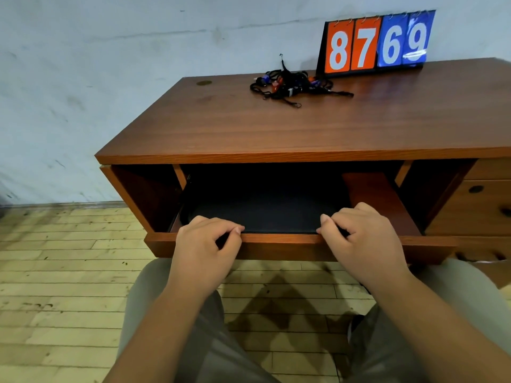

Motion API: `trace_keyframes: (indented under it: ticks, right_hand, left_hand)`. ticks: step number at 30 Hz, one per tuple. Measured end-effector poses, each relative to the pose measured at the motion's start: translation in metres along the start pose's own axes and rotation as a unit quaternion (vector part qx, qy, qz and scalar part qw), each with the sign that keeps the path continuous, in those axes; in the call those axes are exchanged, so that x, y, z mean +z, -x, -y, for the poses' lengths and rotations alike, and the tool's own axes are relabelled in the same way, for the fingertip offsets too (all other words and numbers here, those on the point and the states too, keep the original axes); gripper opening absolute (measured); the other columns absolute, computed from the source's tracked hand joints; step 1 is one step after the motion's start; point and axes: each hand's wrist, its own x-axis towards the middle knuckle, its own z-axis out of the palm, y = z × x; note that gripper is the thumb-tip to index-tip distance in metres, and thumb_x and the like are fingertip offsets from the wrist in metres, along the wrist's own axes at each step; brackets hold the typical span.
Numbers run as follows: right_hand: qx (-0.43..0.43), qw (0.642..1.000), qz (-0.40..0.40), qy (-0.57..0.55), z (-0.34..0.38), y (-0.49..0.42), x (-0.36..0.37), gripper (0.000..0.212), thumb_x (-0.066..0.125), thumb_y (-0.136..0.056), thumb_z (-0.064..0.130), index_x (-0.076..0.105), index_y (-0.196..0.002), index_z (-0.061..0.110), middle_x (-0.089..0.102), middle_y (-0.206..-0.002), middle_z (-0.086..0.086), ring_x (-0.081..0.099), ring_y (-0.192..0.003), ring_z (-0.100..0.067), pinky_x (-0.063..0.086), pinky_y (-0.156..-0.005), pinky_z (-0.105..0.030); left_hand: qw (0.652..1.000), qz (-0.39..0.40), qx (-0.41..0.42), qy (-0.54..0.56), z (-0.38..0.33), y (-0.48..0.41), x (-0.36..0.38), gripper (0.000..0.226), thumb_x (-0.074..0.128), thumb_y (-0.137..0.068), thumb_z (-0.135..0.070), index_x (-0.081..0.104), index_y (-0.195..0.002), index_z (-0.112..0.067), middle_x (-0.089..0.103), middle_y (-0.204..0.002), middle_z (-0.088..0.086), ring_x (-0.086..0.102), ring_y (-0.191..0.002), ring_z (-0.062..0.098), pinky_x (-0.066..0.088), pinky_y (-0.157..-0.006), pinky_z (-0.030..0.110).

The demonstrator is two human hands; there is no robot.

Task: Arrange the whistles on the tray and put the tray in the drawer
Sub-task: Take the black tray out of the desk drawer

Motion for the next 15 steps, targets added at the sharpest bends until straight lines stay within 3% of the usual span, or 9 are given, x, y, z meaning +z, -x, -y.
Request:
trace_keyframes:
  ticks: [15]
  right_hand:
    - [0.024, 0.999, 0.025, -0.016, 0.007, 0.01, -0.01, 0.05, 0.05, -0.109, 0.042, 0.073, -0.067, 0.025, 0.066, -0.066, 0.01, 0.055, -0.08, -0.006, 0.049, -0.069, -0.032]
  left_hand:
    - [0.999, 0.015, -0.049, 0.006, -0.013, 0.007, -0.009, 0.023, 0.062, -0.105, -0.028, 0.082, -0.102, -0.04, 0.072, -0.097, -0.03, 0.057, -0.106, -0.004, 0.052, -0.102, 0.046]
